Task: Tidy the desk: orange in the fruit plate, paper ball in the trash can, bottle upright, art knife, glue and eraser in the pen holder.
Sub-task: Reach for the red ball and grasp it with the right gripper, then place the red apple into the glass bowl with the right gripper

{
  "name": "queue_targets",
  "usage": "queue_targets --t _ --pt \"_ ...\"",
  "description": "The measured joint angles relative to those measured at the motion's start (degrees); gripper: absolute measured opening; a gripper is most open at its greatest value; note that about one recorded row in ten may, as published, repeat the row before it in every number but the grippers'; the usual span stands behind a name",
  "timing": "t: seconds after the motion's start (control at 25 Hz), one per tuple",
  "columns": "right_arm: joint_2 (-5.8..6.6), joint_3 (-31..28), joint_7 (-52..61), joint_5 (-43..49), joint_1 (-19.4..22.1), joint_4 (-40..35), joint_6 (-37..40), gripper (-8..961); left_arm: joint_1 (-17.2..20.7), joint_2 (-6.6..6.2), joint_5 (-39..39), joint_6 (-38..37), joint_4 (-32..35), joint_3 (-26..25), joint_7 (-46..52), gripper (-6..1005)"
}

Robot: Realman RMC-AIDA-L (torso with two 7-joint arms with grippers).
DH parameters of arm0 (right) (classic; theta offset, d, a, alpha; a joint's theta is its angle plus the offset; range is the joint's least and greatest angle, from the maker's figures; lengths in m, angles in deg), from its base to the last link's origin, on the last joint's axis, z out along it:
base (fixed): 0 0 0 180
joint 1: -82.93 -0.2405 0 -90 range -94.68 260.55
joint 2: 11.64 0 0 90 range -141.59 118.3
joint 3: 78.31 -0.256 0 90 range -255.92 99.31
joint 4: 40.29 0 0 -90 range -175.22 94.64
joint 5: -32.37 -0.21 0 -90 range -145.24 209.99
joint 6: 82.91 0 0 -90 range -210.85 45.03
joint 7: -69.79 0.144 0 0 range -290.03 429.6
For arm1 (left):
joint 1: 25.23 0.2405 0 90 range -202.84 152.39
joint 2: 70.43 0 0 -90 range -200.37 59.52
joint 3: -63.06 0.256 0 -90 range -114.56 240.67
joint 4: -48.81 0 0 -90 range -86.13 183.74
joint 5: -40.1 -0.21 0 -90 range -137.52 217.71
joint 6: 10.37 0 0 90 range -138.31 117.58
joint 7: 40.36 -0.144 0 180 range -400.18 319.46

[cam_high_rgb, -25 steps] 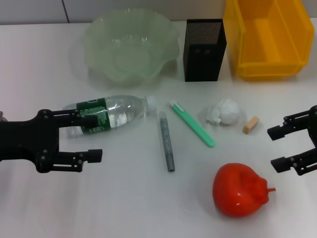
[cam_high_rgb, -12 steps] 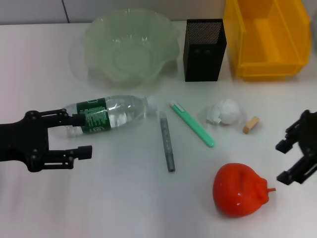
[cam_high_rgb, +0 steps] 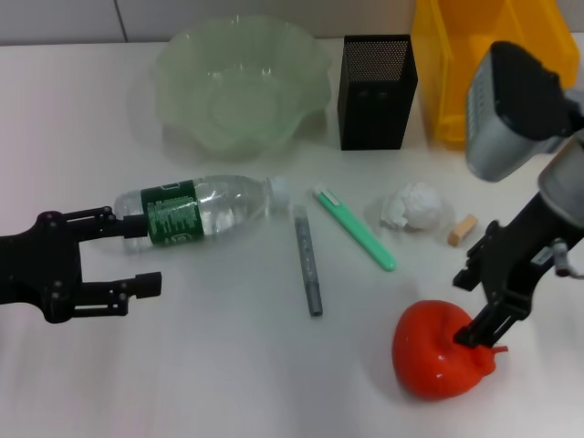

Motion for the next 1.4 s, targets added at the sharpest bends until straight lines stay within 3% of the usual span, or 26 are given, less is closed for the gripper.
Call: queue_targets --t 0.36,0.76,0.96,1.08,1.32,1.4 --pt "-0.01 3.1 0.3 -1.3 0.1 5.4 -5.9 762 -0.2 0.00 0.0 0.8 0.0 0.0 0.0 790" --pt "0.12 3.2 -1.9 -3.4 0.4 7.4 -6.7 761 -0.8 0.19 -0.1 2.4 0.0 0.0 0.0 789" --pt "0.26 2.6 -2.0 -3.4 0.4 7.0 -6.0 606 -0.8 0.20 0.0 2.5 0.0 0.0 0.0 788" --pt "0.31 2.6 -2.0 -3.4 0.4 6.7 -5.5 401 -0.6 0.20 0.0 2.5 0.0 0.0 0.0 788" --pt "0.35 1.6 -2.0 -3.5 0.5 4.7 -4.6 236 -0.5 0.20 0.0 2.5 0.0 0.0 0.0 787" --pt "0.33 -0.7 -2.1 -4.0 0.8 2.5 -3.9 226 -0.4 0.20 0.0 2.6 0.0 0.0 0.0 787"
